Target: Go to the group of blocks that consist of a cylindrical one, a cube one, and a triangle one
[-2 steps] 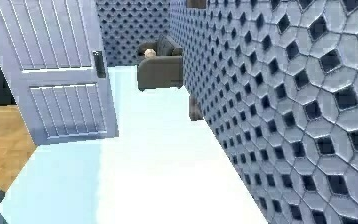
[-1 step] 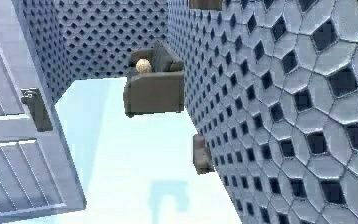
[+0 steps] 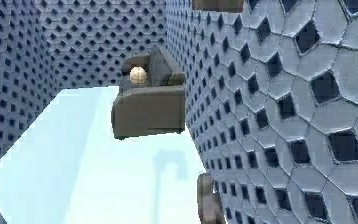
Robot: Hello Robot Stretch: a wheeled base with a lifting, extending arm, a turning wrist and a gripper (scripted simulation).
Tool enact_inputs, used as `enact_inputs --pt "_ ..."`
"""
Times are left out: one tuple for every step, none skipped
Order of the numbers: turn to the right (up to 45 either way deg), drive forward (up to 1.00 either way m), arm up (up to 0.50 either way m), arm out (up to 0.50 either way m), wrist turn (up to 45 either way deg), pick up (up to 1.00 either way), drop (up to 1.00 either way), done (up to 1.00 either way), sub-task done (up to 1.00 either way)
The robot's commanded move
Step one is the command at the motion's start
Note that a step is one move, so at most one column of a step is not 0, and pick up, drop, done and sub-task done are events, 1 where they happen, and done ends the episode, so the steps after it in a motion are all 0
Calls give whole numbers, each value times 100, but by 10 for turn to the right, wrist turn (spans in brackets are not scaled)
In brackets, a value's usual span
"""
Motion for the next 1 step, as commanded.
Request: enact_inputs --pt "120 0 0 0 0 0 0 0 0"
